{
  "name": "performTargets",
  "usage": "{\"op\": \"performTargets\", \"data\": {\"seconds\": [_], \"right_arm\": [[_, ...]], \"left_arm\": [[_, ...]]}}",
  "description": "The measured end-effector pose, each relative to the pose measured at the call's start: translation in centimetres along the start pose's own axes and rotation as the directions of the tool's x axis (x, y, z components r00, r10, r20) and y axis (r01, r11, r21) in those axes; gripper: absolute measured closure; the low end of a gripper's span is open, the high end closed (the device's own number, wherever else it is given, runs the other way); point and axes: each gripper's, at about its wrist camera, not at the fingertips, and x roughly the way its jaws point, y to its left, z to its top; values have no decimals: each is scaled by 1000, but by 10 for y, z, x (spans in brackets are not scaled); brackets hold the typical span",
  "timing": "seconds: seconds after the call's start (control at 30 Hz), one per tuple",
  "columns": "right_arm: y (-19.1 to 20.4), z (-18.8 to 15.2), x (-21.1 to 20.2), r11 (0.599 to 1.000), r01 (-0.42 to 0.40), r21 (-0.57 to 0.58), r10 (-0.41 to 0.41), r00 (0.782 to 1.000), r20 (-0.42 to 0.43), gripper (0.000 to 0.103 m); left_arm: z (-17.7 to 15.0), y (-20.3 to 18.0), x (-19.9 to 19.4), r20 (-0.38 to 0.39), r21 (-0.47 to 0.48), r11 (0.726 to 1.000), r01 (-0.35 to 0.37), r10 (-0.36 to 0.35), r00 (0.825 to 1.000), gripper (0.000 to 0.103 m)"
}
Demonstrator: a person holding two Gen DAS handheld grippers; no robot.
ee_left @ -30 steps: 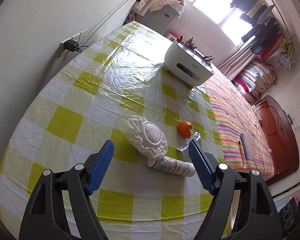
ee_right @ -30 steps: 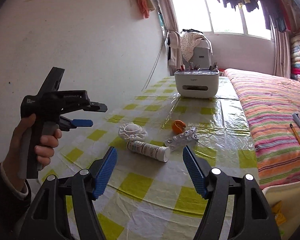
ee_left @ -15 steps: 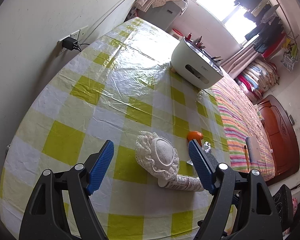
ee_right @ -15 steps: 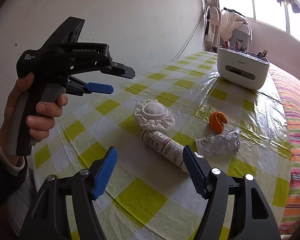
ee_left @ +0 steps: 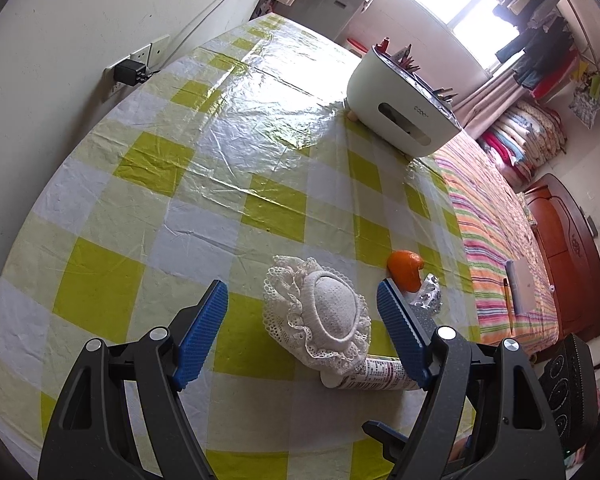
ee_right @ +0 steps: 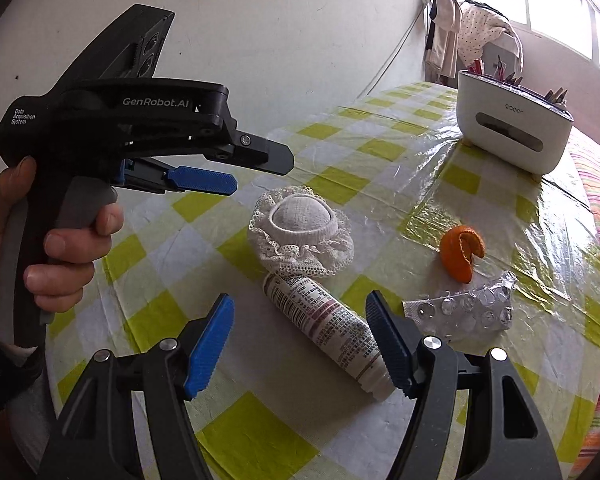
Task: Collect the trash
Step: 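Grasp the white spray can with the right tool while left tool grasps the lace cap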
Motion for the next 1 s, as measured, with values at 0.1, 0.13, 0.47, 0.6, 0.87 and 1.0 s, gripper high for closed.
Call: {"op": "performTargets", "data": {"seconds": [0.1,0.13,0.47,0.6,0.87,1.0], "right_arm": [[-3,0,3,1000,-4,3,4,1000,-7,37],[-3,1,3,1000,-2,4,2,1000,-7,37],[-12,-2,9,1000,-6,26,6,1000,-16,37],[-13,-2,11,999,-15,33,16,1000,-16,37],[-14,1,17,999,-28,30,29,999,-33,37],[-15,2,20,999,-32,34,33,999,-39,37]], "left_arm": [[0,-3,5,-4,13,1000,-8,8,1000,27],[0,-4,7,-4,17,1000,-12,12,1000,27],[1,-12,16,-9,45,999,-20,20,1000,27],[2,-12,17,-10,46,999,-15,16,1000,27],[3,-13,18,-11,47,999,-14,14,1000,27],[4,-13,19,-13,44,999,-13,13,1000,27]]}}
